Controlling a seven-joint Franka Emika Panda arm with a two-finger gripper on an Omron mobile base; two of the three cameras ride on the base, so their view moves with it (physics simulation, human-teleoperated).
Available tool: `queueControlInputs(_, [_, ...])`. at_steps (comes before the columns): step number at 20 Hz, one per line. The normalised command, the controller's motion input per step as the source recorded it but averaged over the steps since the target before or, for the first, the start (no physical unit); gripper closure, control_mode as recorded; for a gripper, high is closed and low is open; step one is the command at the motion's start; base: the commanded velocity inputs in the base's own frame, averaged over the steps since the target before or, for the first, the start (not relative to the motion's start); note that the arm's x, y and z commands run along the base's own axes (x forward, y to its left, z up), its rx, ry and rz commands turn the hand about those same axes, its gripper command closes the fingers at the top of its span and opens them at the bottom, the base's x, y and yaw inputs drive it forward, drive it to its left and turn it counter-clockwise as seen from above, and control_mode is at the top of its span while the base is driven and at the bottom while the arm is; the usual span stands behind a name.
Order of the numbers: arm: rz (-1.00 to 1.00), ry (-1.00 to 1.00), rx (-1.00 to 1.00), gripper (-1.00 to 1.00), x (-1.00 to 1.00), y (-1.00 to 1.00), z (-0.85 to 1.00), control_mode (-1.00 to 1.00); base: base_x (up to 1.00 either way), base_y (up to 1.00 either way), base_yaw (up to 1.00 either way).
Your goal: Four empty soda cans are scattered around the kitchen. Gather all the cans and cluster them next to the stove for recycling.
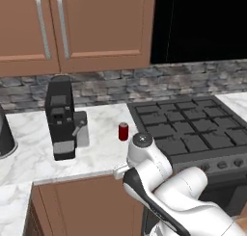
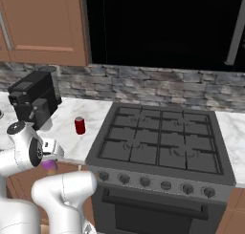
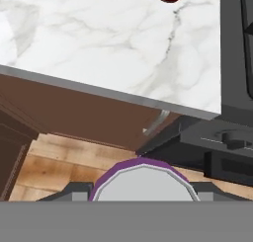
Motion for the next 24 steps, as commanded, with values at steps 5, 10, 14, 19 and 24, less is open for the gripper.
queueControlInputs(5, [0.0,0.0,0.0,1.0,0.0,0.0,0.0,1.0,0.0,-0.56,0.0])
queueControlInputs(10, [0.0,0.0,0.0,1.0,0.0,0.0,0.0,1.0,0.0,-0.6,0.0])
queueControlInputs(14, [0.0,0.0,0.0,1.0,0.0,0.0,0.0,1.0,0.0,-0.61,0.0])
queueControlInputs(19, [0.0,0.0,0.0,1.0,0.0,0.0,0.0,1.0,0.0,-0.64,0.0])
queueControlInputs(24, [0.0,0.0,0.0,1.0,0.0,0.0,0.0,1.0,0.0,-0.65,0.0])
